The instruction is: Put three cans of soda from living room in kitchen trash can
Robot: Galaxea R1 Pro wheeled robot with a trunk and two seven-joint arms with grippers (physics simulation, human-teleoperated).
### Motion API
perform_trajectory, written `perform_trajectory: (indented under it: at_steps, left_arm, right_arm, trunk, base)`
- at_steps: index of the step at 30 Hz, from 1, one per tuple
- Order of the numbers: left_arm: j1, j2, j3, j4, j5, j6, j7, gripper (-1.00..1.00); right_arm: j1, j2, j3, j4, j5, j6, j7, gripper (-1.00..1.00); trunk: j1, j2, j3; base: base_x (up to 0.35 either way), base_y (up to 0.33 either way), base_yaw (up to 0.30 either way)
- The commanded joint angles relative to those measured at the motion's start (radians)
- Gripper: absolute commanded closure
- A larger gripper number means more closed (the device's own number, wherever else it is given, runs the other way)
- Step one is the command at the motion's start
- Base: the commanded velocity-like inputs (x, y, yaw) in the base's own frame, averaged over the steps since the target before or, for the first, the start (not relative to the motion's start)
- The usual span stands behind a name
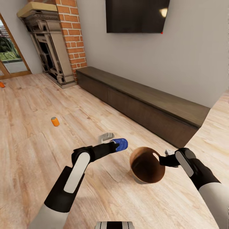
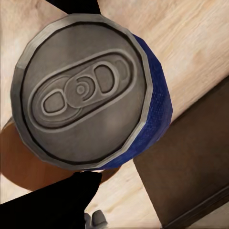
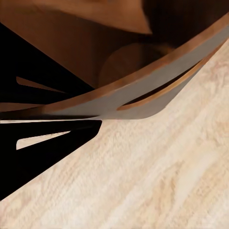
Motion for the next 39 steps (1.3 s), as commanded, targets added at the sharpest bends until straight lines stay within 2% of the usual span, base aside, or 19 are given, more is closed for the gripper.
perform_trajectory:
  at_steps: [1, 3, 7, 10, 11, 15, 16, 21, 25, 27, 35, 38, 39]
  left_arm:
    - [-0.008, -0.007, -0.015, 0.016, -0.001, 0.000, 0.001, 1.00]
    - [-0.020, -0.015, -0.036, 0.045, 0.002, 0.001, 0.002, 1.00]
    - [-0.093, -0.031, -0.143, 0.190, 0.017, 0.003, 0.000, 1.00]
    - [-0.136, -0.036, -0.201, 0.276, 0.065, 0.003, 0.001, 1.00]
    - [-0.159, -0.038, -0.243, 0.317, 0.089, 0.003, 0.000, 1.00]
    - [-0.192, -0.040, -0.295, 0.399, 0.149, 0.003, -0.004, 1.00]
    - [-0.206, -0.041, -0.326, 0.429, 0.166, 0.003, -0.007, 1.00]
    - [-0.215, -0.042, -0.343, 0.484, 0.175, 0.002, -0.012, 1.00]
    - [-0.217, -0.042, -0.344, 0.514, 0.176, -0.002, -0.014, 1.00]
    - [-0.217, -0.042, -0.345, 0.520, 0.176, -0.004, -0.014, 1.00]
    - [-0.218, -0.040, -0.345, 0.526, 0.175, -0.008, -0.013, 1.00]
    - [-0.217, -0.038, -0.345, 0.527, 0.172, -0.010, -0.011, 1.00]
    - [-0.217, -0.037, -0.346, 0.527, 0.171, -0.011, -0.011, -1.00]
  right_arm:
    - [0.000, 0.007, 0.000, 0.000, -0.018, 0.000, 0.000, 1.00]
    - [0.000, 0.018, 0.002, 0.000, -0.018, 0.000, -0.004, 1.00]
    - [0.001, 0.040, 0.004, 0.000, -0.017, 0.000, -0.040, 1.00]
    - [0.005, 0.046, 0.005, -0.002, -0.018, 0.000, -0.053, 1.00]
    - [0.007, 0.048, 0.005, -0.005, -0.018, 0.000, -0.056, 1.00]
    - [0.011, 0.050, 0.006, -0.013, -0.018, 0.000, -0.059, 1.00]
    - [0.013, 0.050, 0.006, -0.026, -0.018, 0.000, -0.059, 1.00]
    - [0.022, 0.049, 0.006, -0.072, -0.018, 0.000, -0.058, 1.00]
    - [0.042, 0.048, 0.063, -0.137, -0.020, 0.000, -0.057, 1.00]
    - [0.057, 0.049, 0.080, -0.158, -0.021, 0.000, -0.057, 1.00]
    - [0.074, 0.091, 0.122, -0.180, -0.025, 0.000, -0.057, 1.00]
    - [0.074, 0.098, 0.132, -0.180, -0.025, 0.000, -0.057, 1.00]
    - [0.075, 0.099, 0.133, -0.180, -0.026, 0.000, -0.057, 1.00]
  trunk:
    - [0.000, 0.000, 0.004]
    - [-0.001, 0.001, 0.012]
    - [-0.003, 0.002, 0.027]
    - [-0.005, 0.002, 0.039]
    - [-0.005, 0.003, 0.043]
    - [-0.007, 0.004, 0.058]
    - [-0.007, 0.004, 0.062]
    - [-0.009, 0.005, 0.081]
    - [-0.011, 0.006, 0.097]
    - [-0.012, 0.006, 0.105]
    - [-0.016, 0.008, 0.136]
    - [-0.016, 0.008, 0.136]
    - [-0.016, 0.008, 0.136]
  base:
    - [0.000, 0.000, 0.000]
    - [0.000, 0.000, 0.000]
    - [0.000, 0.000, 0.000]
    - [0.000, 0.000, 0.000]
    - [0.000, 0.000, 0.000]
    - [0.000, 0.000, 0.000]
    - [0.000, 0.000, 0.000]
    - [0.000, 0.000, 0.000]
    - [0.000, 0.000, 0.000]
    - [0.000, 0.000, 0.000]
    - [0.000, 0.000, 0.000]
    - [0.000, 0.000, 0.000]
    - [0.000, 0.000, 0.000]
